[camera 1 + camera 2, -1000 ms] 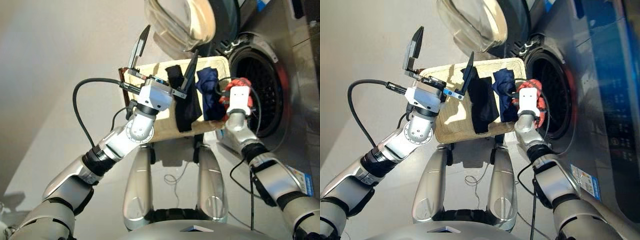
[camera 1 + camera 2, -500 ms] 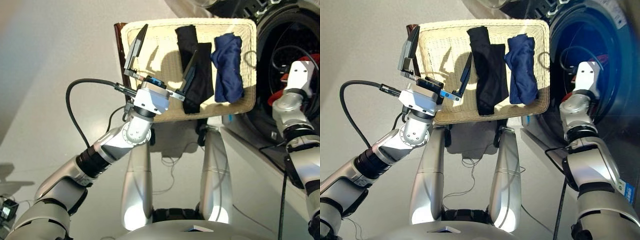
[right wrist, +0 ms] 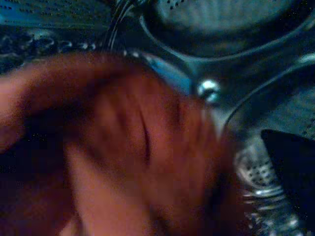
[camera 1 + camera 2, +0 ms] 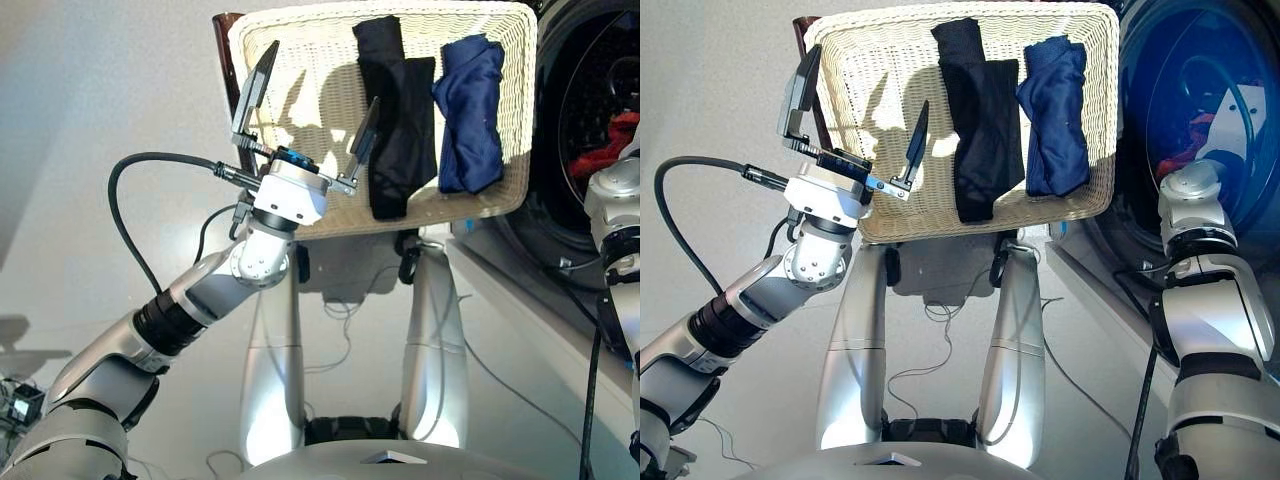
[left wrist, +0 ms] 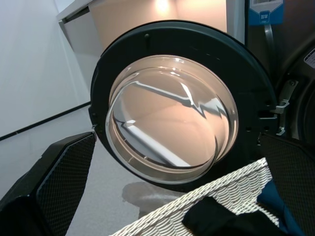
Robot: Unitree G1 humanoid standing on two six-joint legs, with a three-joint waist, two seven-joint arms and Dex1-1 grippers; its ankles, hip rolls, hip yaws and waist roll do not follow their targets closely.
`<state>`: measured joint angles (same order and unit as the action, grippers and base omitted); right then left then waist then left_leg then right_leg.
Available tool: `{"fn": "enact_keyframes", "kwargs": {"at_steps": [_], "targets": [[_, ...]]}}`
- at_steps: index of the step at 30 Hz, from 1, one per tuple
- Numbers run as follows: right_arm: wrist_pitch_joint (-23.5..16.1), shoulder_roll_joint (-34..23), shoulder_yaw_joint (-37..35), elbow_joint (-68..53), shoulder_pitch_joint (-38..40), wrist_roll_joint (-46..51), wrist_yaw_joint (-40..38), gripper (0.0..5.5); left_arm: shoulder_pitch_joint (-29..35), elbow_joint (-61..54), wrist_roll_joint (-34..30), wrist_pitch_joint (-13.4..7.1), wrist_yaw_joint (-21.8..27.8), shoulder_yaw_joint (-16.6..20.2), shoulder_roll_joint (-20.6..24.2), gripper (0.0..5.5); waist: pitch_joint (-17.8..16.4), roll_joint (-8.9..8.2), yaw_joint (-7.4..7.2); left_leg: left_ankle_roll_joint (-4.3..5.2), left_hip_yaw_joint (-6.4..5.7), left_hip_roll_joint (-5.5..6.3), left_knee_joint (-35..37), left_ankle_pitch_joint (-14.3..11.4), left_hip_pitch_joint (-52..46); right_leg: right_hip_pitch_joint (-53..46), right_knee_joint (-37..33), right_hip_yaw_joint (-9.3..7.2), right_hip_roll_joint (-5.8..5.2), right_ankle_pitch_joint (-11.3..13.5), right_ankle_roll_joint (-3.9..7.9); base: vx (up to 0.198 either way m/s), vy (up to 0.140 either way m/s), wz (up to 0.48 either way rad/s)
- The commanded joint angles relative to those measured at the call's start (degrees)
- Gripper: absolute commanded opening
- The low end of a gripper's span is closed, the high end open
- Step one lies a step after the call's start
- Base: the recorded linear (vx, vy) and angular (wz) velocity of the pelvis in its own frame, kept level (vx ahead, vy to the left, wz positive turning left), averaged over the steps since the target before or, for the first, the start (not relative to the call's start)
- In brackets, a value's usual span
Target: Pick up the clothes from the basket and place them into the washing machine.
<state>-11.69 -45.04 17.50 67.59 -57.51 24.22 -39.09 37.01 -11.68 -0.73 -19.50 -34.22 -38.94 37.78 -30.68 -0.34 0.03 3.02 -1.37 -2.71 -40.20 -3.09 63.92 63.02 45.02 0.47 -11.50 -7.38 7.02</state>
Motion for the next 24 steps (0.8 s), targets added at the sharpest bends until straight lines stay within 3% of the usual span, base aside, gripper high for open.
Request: {"fn": "enact_keyframes", "kwargs": {"at_steps": [1,14,22,24], "targets": [[-5.3,-4.8,-0.5,-5.0,-0.6,4.7,1.7,5.50,-1.8,-6.4,-0.3,-2.2,-0.3,2.6,-0.5,5.50,0.9,0.36,-0.49,-0.08,2.32,-0.35,-0.3,-5.4,-5.4,-2.8,-1.7,1.04,2.03,-0.6,-1.61,0.000,0.000,0.000],[-10.5,2.9,-2.6,-19.6,9.2,8.2,6.7,5.50,-4.2,-4.3,1.3,-1.7,1.3,4.8,-0.3,5.50,0.9,-0.46,-1.27,-0.76,3.27,-0.02,0.9,-5.4,-6.3,-3.4,-3.7,2.03,2.38,0.6,-1.42,0.000,0.000,0.000],[-13.0,8.1,-1.8,-38.8,18.0,5.1,9.5,5.50,-4.8,1.1,2.1,-0.5,2.9,4.8,-1.9,5.50,0.9,-1.19,-2.42,-1.06,3.61,-0.03,1.9,-4.7,-6.8,-3.4,-4.3,2.53,2.68,1.1,-1.46,0.000,0.000,0.000],[-13.8,9.9,-1.1,-47.9,20.9,1.9,10.1,5.50,-5.4,6.6,6.8,-0.7,5.4,4.0,-4.8,5.50,0.9,-1.97,-3.33,-1.19,3.79,-0.16,2.0,-4.5,-7.1,-3.5,-4.6,2.78,3.08,1.3,-1.50,0.000,0.000,0.000]]}}
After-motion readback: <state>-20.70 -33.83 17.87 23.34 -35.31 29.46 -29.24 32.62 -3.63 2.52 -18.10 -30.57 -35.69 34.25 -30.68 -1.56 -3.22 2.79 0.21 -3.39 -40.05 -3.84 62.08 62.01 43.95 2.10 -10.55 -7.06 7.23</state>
